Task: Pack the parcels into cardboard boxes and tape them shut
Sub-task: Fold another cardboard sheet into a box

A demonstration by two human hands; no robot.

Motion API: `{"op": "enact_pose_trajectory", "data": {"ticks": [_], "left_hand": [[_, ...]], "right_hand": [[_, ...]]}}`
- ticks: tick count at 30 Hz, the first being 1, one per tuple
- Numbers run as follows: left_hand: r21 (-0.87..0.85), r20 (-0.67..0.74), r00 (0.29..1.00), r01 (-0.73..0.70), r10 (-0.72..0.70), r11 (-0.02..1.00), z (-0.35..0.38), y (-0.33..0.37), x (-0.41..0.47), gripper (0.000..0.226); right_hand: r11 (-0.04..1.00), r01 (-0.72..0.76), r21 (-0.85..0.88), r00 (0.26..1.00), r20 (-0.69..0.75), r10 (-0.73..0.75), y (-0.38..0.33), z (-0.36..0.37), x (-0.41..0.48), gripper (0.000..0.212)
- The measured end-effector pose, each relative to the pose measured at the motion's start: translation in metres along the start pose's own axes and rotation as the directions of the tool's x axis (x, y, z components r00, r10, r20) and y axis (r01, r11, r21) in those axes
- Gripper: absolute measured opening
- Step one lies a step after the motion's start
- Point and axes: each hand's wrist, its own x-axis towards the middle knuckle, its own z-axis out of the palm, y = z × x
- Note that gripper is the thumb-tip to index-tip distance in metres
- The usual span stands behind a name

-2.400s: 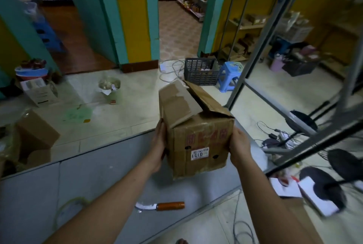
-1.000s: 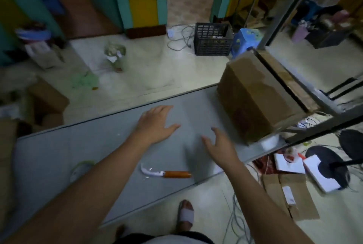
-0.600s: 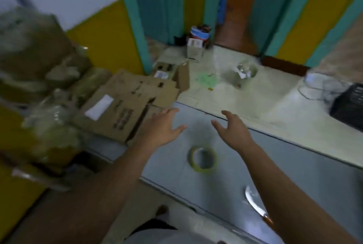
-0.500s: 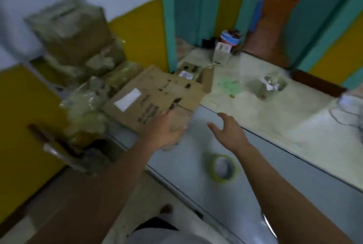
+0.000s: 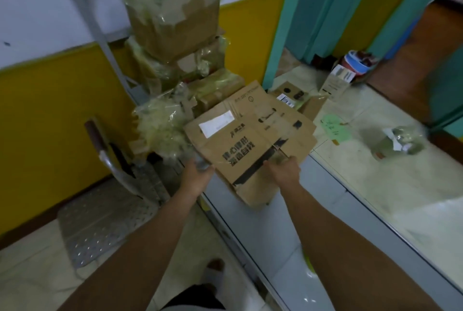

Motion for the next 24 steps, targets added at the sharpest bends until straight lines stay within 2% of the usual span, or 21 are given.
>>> {"op": "enact_pose_trajectory", "data": {"ticks": [2,4,8,9,11,13,14,16,17,19,21,24], "left_hand": [[-0.196,0.021,0.995,0.098,-0.096,0.976,0.009,0.000,0.003,0.038],[-0.275,0.015,0.996,0.092,-0.091,0.957,0.016,0.001,0.007,0.032],[-0.413,-0.024,0.993,0.097,-0.117,0.905,0.027,0.006,0.012,0.037],[-0.442,-0.021,0.992,0.102,-0.124,0.891,0.029,0.008,0.012,0.038],[-0.493,0.013,0.991,0.121,-0.133,0.861,0.032,0.012,0.008,0.039],[-0.546,0.050,0.991,0.131,-0.124,0.828,0.032,0.016,0.002,0.039],[-0.565,0.065,0.992,0.129,-0.112,0.815,0.031,0.019,-0.002,0.040],[-0.600,0.090,0.993,0.115,-0.076,0.792,0.027,0.026,-0.008,0.045],[-0.616,0.108,0.993,0.107,-0.050,0.780,0.025,0.030,-0.011,0.048],[-0.622,0.144,0.989,0.079,0.015,0.779,0.023,0.038,-0.019,0.053],[-0.607,0.188,0.978,0.043,0.091,0.793,0.022,0.048,-0.029,0.063],[-0.622,0.271,0.939,0.002,0.212,0.783,0.029,0.069,-0.049,0.082]], "right_hand": [[0.983,-0.102,0.155,0.991,-0.067,0.114,0.009,0.002,0.006,0.077],[0.952,-0.171,0.254,0.974,-0.100,0.201,0.013,0.000,0.003,0.075],[0.880,-0.149,0.452,0.972,-0.096,0.215,0.029,0.002,0.004,0.069],[0.853,-0.153,0.499,0.964,-0.113,0.239,0.032,0.003,0.005,0.061],[0.814,-0.107,0.570,0.973,-0.108,0.204,0.033,0.002,0.003,0.016],[0.809,-0.083,0.582,0.989,-0.053,0.140,0.032,-0.003,0.003,0.036],[0.795,-0.080,0.601,0.993,-0.025,0.119,0.030,-0.006,0.001,0.033],[0.774,-0.091,0.627,0.996,0.063,0.067,0.027,-0.016,-0.008,0.015],[0.757,-0.077,0.649,0.997,0.072,0.040,0.028,-0.020,-0.010,0.018],[0.720,-0.033,0.693,0.999,0.052,-0.005,0.033,-0.032,-0.016,0.029],[0.659,0.014,0.752,0.998,0.034,-0.060,0.037,-0.043,-0.026,0.026],[0.610,0.139,0.780,0.989,-0.078,-0.125,0.050,-0.073,-0.038,0.016]]}}
